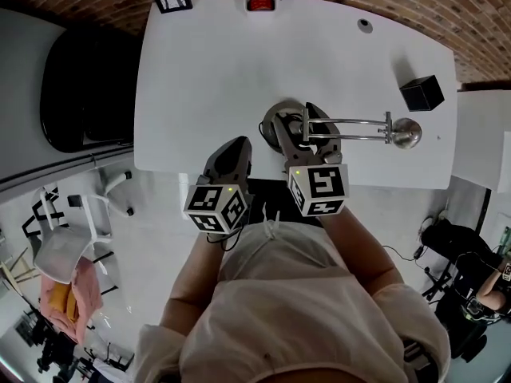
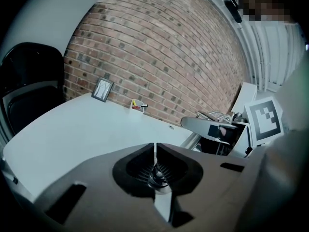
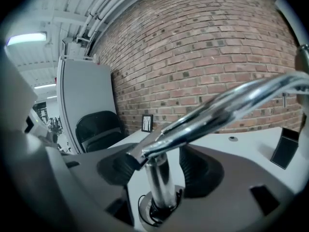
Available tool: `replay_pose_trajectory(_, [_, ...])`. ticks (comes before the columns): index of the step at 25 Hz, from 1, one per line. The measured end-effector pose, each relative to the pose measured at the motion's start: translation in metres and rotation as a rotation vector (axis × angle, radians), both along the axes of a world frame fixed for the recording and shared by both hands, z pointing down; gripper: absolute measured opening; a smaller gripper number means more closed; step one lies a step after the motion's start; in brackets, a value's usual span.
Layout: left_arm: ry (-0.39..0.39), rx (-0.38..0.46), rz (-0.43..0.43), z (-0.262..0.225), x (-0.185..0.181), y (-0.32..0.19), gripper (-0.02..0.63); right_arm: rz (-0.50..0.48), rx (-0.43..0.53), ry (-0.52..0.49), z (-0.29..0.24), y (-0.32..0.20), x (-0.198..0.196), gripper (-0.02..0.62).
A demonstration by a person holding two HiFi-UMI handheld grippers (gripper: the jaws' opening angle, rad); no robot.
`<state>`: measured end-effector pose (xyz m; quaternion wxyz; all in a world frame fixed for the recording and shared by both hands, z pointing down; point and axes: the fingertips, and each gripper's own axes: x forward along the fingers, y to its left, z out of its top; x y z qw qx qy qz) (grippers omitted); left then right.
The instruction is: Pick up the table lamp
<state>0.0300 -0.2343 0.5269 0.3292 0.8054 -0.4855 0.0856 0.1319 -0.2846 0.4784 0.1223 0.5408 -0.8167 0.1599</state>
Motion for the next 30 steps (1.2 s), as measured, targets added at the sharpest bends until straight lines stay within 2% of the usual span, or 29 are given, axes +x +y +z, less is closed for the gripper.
replay_pose_trajectory(11, [0.007,-0.049,0.011,0.021,-0.014,-0.014,0.029,0.049,-0.005,0.025,0.006,-0.015,-0.009,0.239])
replay_pose_trajectory(13, [0.009,-0.059,0.016,0.023,-0.015,-0.014,0.029,0.073,0.003,0.062,0.007,-0.015,-0.006,0.201])
replay_pose_trajectory(17, [0.006,-0.069,0.031,0.026,-0.015,-0.014,0.029,0.127,0.028,0.164,0.006,-0.018,0.001,0.082])
replay_pose_trajectory(19, [0.005,-0.069,0.038,0.026,-0.014,-0.014,0.029,0.143,0.034,0.179,0.006,-0.018,0.004,0.054])
replay_pose_trajectory(23, [0.001,-0.077,0.052,0.028,-0.013,-0.015,0.029,0.153,0.03,0.169,0.008,-0.017,0.007,0.051])
replay_pose_trajectory(30, [-0.001,-0.112,0.081,0.042,0.0,-0.014,0.029,0.163,0.009,0.08,0.002,-0.019,0.026,0.048])
